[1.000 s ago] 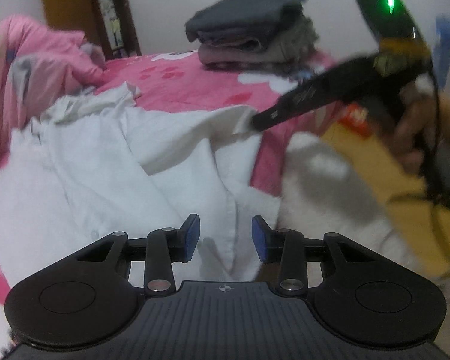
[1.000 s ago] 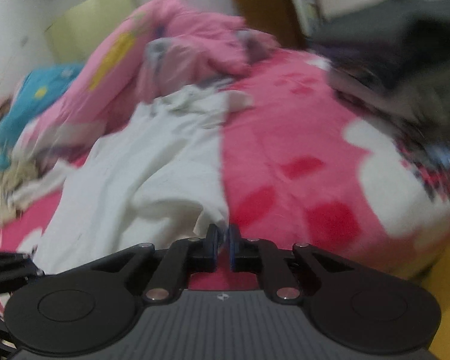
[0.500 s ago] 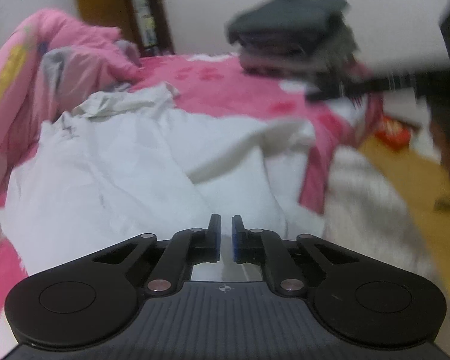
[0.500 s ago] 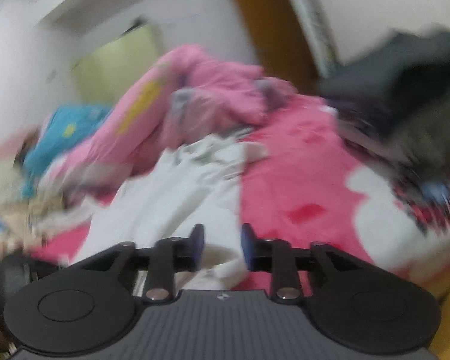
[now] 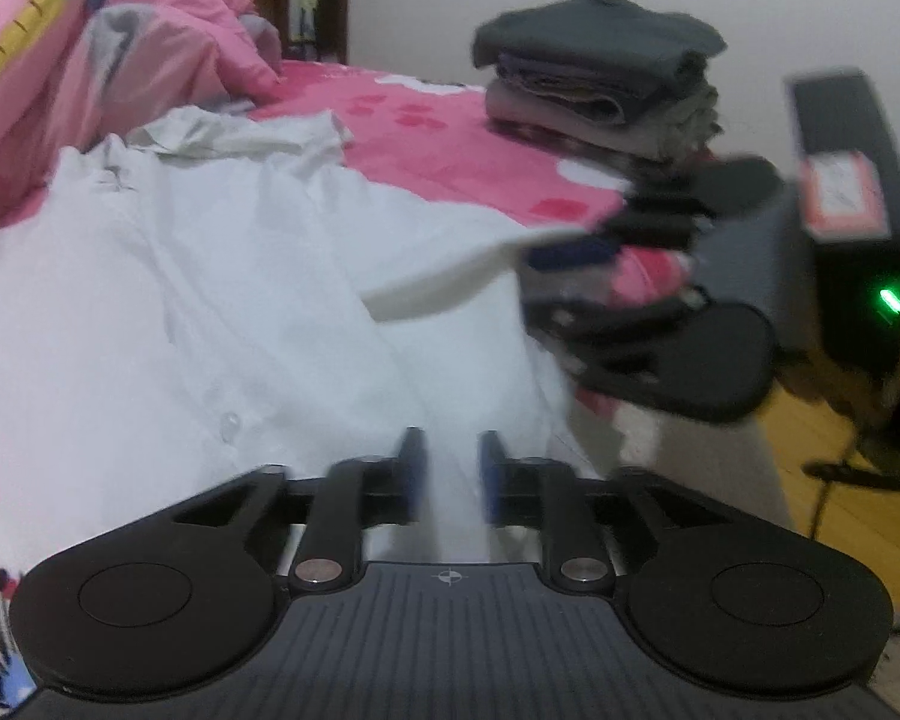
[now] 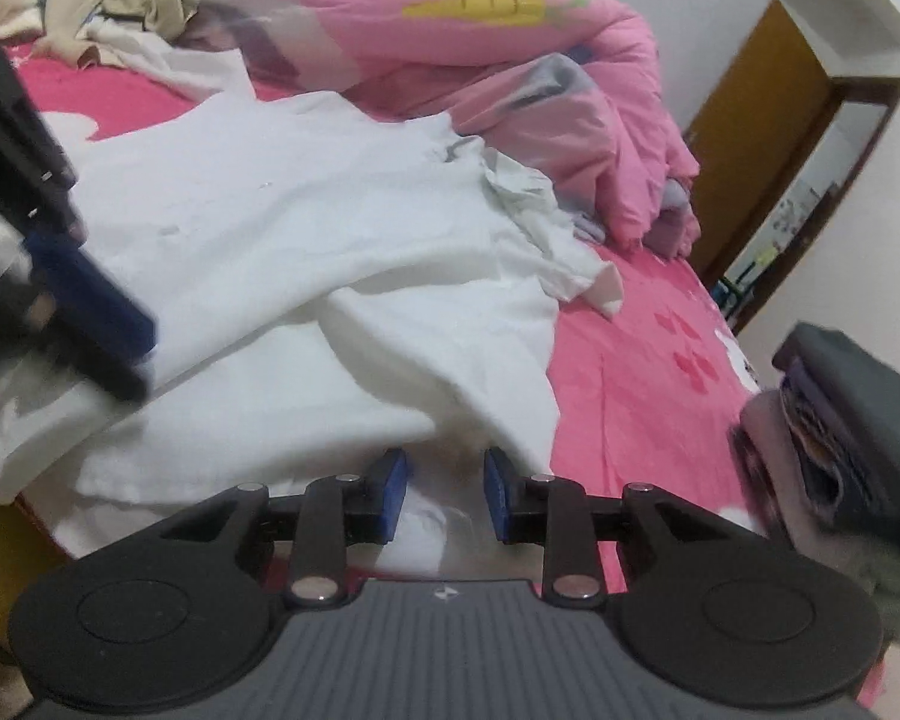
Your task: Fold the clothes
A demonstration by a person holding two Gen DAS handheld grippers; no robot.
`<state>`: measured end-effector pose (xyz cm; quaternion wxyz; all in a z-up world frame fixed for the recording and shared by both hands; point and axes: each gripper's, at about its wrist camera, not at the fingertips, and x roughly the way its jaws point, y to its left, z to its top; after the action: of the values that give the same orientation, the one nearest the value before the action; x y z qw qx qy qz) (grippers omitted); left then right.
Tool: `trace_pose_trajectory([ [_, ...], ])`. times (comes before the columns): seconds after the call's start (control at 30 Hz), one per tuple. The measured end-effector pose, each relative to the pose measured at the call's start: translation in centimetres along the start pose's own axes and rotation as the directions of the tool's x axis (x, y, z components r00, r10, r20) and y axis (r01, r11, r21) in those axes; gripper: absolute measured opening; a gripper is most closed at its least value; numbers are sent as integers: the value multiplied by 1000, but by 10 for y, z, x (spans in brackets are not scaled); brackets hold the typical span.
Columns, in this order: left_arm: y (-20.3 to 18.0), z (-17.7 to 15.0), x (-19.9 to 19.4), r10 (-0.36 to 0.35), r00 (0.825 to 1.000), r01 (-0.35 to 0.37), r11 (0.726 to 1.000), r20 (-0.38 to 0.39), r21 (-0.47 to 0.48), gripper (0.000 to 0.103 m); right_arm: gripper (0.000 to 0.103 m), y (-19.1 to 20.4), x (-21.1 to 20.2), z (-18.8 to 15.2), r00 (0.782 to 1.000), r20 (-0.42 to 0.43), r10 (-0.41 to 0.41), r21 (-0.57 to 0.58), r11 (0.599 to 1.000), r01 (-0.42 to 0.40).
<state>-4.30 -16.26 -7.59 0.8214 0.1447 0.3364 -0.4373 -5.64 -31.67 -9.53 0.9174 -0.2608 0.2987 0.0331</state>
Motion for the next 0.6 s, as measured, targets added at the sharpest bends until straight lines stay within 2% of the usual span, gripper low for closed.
trace_pose_trajectory([
  [0.07,-4,-3,0,-18,1000,17,1000,6,24,41,30,-3,8,4,1000,-12,4,17,1000,-4],
  [0.13,-9,-5,2,-26,1000,25,999,3,44,45,29,-9,15,7,1000,-21,13,51,999,-12],
  [0.23,-13,-6,9,-12,1000,13,998,-14,66,45,2,-20,8,5,1000,10,10,153,988,-12],
  [0.4,-9,-4,9,-11,1000,11,998,8,63,45,2,-41,-8,-2,998,61,14,329,944,-34],
  [0.6,-9,0,12,-7,1000,6,997,9,72,45,2,-82,-41,-34,993,104,63,556,824,-110],
])
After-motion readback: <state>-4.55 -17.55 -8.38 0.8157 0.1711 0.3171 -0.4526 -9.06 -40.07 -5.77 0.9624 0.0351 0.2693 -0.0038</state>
